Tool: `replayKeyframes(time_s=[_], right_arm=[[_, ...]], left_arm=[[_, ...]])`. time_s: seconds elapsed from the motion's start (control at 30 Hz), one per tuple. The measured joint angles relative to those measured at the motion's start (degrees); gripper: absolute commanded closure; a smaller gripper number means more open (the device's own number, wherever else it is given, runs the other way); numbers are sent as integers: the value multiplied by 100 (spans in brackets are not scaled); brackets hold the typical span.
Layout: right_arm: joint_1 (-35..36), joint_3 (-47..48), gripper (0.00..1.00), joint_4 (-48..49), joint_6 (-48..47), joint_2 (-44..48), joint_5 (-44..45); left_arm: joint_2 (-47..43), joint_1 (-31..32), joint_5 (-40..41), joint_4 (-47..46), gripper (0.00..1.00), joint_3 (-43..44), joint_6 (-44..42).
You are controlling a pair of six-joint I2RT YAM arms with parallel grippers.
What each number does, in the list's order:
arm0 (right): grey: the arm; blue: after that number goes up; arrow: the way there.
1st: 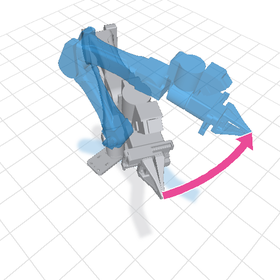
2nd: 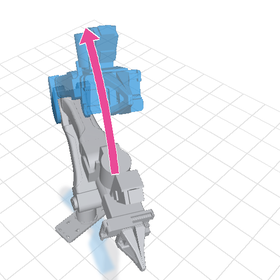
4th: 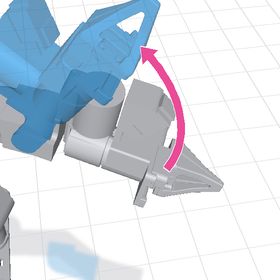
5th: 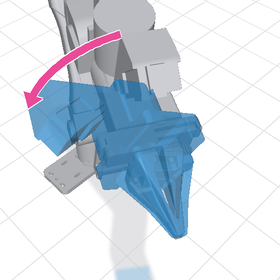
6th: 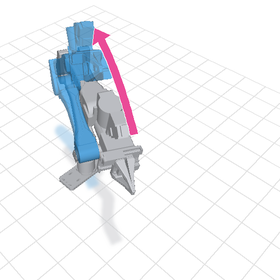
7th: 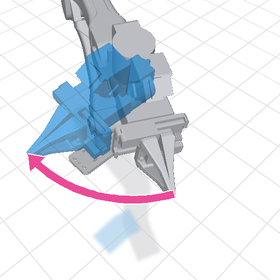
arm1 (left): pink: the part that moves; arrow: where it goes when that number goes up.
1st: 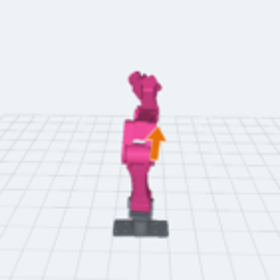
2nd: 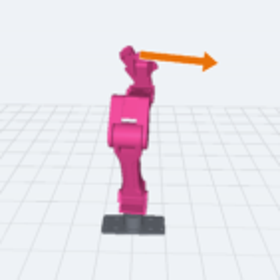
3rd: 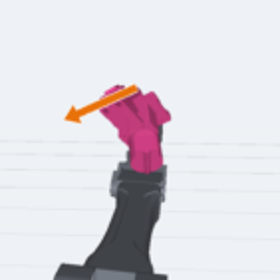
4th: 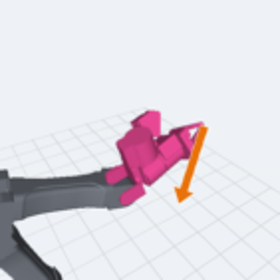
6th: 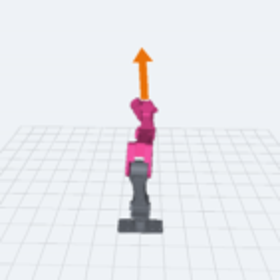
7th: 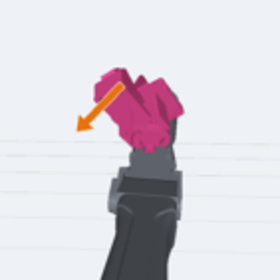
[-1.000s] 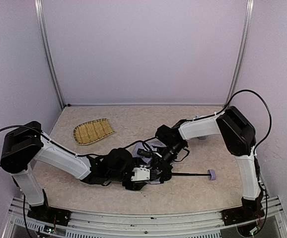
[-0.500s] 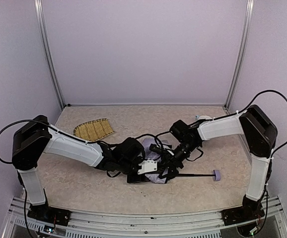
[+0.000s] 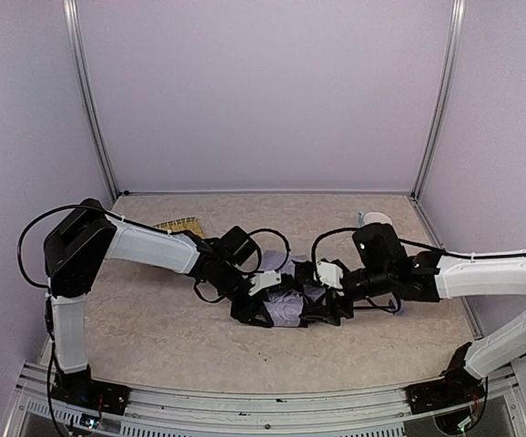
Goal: Put away the umbrella
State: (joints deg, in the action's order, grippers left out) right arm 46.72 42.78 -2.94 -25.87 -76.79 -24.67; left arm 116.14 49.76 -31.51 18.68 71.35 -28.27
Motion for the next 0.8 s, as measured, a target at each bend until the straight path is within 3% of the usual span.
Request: replayKeyframes(time_s=[0.13, 0.4, 0.5, 0.6, 0.7, 0.77, 0.8], right_arm=[[1034, -411, 15, 564, -793, -44, 960], [1241, -52, 20, 892, -1615, -1556, 2334], [1303, 219, 32, 903, -1735, -2048, 2640], [1351, 468, 58, 855, -1707, -2321, 2806], [1403, 636, 77, 774, -1482, -2452, 3064], [1401, 651, 84, 756, -1320, -2459, 3145], [1401, 649, 86, 721, -1327, -2457, 3167]], left_arm=[[236, -184, -540, 365, 65, 310, 0], [426, -317, -1143, 664, 67, 474, -35], [503, -319, -1329, 782, 67, 542, -63], [555, -343, -1438, 868, 65, 603, -90], [573, -376, -1480, 935, 42, 608, -116], [557, -391, -1486, 901, 4, 605, -90], [522, -402, -1532, 863, 2, 575, -46]])
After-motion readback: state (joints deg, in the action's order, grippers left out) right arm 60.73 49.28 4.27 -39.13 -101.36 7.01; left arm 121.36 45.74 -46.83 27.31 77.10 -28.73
